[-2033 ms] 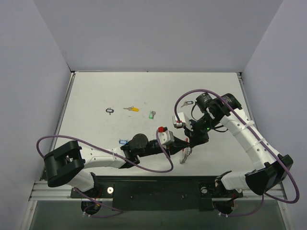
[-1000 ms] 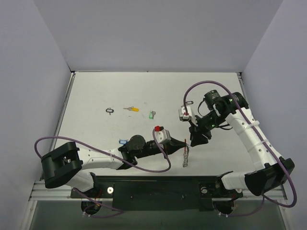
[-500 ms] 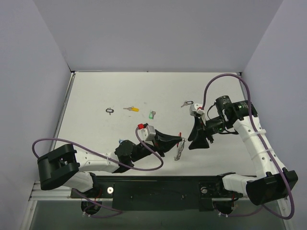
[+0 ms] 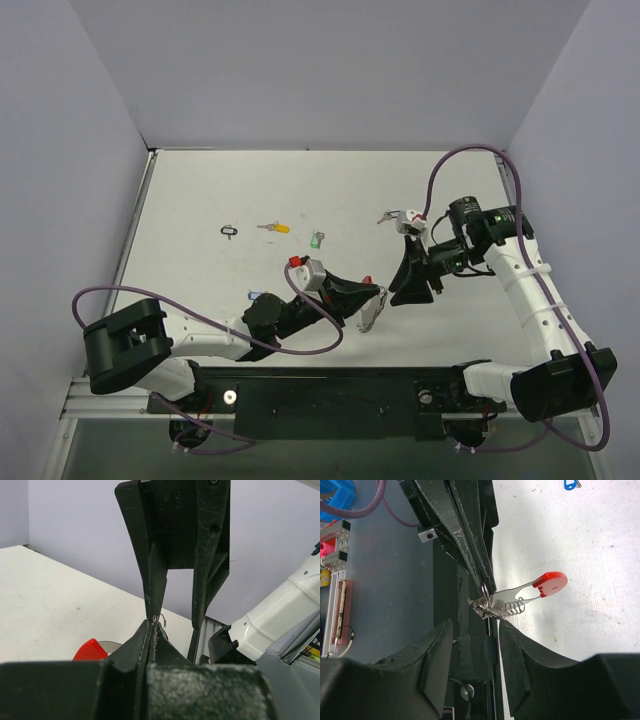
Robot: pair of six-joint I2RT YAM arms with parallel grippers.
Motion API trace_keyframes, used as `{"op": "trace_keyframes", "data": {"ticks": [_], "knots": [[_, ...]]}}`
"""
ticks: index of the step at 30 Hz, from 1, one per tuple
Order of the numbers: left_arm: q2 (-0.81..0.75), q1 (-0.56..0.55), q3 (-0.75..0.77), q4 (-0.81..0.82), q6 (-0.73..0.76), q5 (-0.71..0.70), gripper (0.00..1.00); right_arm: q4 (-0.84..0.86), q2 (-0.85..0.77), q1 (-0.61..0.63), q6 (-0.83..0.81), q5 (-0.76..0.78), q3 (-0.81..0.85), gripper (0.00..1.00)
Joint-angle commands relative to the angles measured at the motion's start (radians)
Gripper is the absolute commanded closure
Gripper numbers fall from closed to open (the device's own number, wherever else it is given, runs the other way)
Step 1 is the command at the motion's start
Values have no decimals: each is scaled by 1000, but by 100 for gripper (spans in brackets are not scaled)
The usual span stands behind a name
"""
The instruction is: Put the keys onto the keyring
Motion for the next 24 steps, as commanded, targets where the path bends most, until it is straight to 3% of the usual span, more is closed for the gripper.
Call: {"op": "trace_keyframes", "data": {"ticks": [1, 12, 24], "knots": [[11, -5, 6, 169, -30, -16, 100, -15, 26, -4, 5, -49, 40, 64], [10, -6, 2, 171, -32, -27, 100, -26, 60, 14, 8, -42, 69, 74], [5, -6, 2, 169, -32, -28, 100, -27, 86, 34, 11, -20, 80, 78]]}}
